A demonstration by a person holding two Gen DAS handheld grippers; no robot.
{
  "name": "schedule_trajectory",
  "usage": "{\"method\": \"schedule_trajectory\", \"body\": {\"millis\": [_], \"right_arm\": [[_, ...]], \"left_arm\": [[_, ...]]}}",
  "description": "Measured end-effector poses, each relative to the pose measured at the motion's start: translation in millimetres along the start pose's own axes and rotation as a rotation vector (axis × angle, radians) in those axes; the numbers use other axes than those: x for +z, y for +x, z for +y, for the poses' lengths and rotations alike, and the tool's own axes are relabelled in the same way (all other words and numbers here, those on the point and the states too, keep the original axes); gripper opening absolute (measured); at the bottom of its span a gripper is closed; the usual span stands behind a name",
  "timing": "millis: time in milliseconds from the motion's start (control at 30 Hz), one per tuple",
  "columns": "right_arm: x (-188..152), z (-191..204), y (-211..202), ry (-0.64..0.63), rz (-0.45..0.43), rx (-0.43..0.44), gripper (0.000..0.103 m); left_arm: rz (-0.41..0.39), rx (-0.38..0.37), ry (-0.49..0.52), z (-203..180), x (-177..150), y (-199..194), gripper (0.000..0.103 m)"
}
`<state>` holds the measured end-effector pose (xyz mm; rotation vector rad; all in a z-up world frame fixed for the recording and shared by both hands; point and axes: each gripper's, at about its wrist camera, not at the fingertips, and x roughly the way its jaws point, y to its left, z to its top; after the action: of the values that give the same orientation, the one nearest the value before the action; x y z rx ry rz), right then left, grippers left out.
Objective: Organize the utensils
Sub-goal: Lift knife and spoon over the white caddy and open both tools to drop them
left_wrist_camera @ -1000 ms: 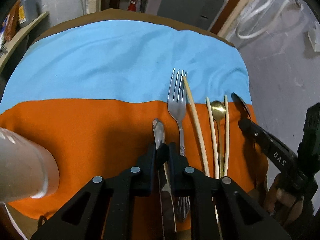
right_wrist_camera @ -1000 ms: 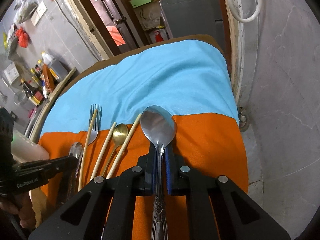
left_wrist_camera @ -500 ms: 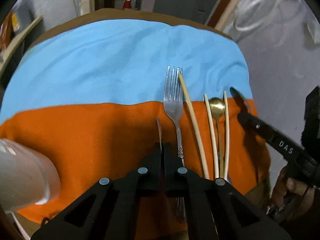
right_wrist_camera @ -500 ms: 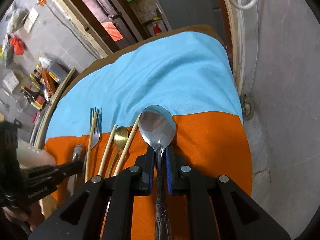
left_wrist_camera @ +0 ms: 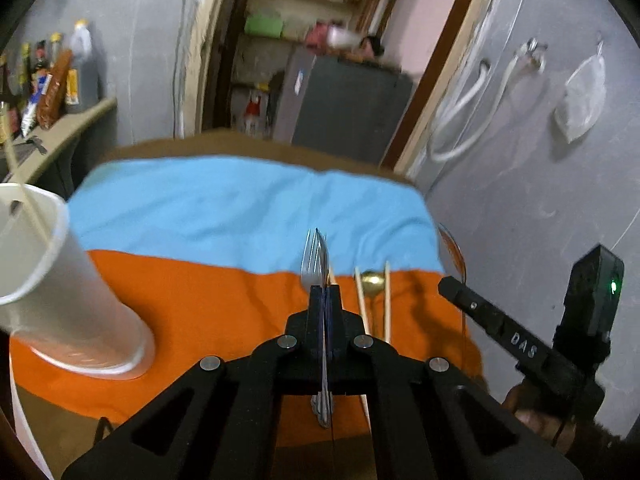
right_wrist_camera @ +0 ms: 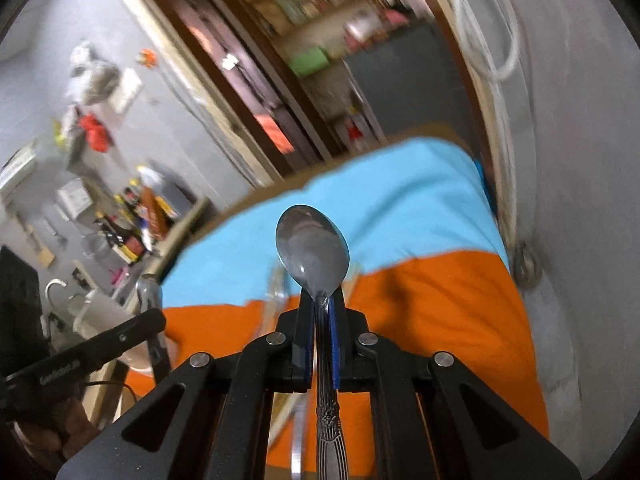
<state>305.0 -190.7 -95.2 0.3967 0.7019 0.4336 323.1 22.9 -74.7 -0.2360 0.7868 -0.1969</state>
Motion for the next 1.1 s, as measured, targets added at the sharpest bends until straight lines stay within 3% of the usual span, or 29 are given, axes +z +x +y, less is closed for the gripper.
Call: {"method": "schedule_trajectory", "body": {"millis": [333, 700, 900, 1100], "right_arm": [[29.2, 93.6, -25.7, -0.077, -0.196, 0.188, 0.004], [51.8, 192.4, 29.3, -0.003, -0.297, 0.511, 0.004], [41.4, 220.2, 65.7, -0.011, -0.312, 0.578, 0.005], [19.0, 231.2, 87.4, -0.139, -0.313, 0.504, 0.005]], "left_arm": [[-0.263, 0.022, -0.082, 32.9, 33.1, -102.7, 0.0], [-0.484, 0.106, -0.149, 141.9, 75.2, -217.0, 0.0], [-0.497, 0.172, -0.12, 189.1, 71.4, -223.1, 0.0], [-0.436, 0.215, -0.067, 204.5, 52.0, -185.6, 0.0]]}}
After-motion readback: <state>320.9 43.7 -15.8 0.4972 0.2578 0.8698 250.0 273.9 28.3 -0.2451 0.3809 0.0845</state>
